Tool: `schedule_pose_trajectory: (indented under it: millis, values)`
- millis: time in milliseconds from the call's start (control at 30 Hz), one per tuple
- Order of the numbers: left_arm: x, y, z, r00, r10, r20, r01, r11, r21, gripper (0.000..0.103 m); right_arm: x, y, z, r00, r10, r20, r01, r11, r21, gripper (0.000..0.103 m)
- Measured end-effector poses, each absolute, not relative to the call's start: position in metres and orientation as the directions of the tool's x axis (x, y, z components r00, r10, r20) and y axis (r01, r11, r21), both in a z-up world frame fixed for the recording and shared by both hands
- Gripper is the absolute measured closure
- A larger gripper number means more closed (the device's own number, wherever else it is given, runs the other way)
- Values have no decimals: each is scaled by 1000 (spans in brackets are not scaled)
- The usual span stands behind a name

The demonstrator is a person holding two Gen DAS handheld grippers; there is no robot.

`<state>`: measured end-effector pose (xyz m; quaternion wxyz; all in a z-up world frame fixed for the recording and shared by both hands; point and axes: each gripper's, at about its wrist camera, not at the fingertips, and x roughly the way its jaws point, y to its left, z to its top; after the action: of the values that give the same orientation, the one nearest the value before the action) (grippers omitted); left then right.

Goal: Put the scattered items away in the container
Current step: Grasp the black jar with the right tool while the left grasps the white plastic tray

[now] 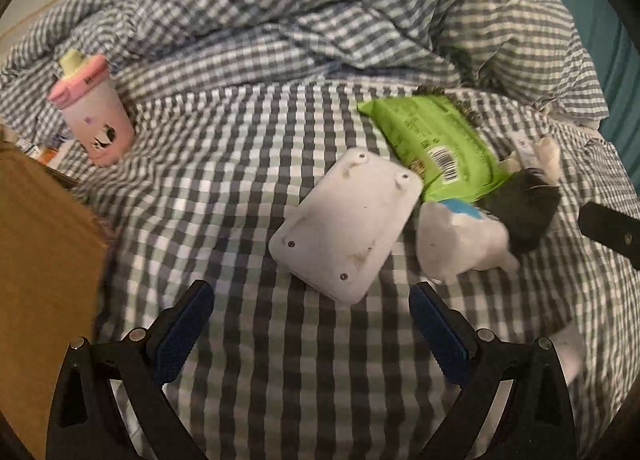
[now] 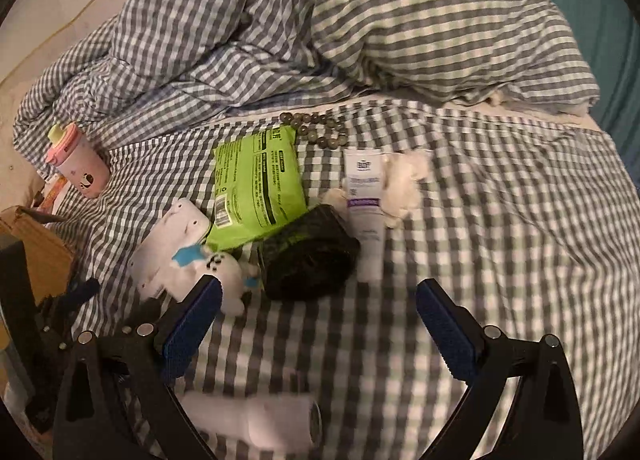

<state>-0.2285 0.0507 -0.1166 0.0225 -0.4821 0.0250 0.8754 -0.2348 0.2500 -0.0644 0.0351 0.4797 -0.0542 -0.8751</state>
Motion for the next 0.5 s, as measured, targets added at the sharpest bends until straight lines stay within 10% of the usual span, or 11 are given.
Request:
schedule_pose_trajectory:
  millis: [500]
  values:
    - [-262,54,-145,-527,15,-850,-52,-999,15,5,-273,241,-104,-467,-96,-879,-6,-994,111,8]
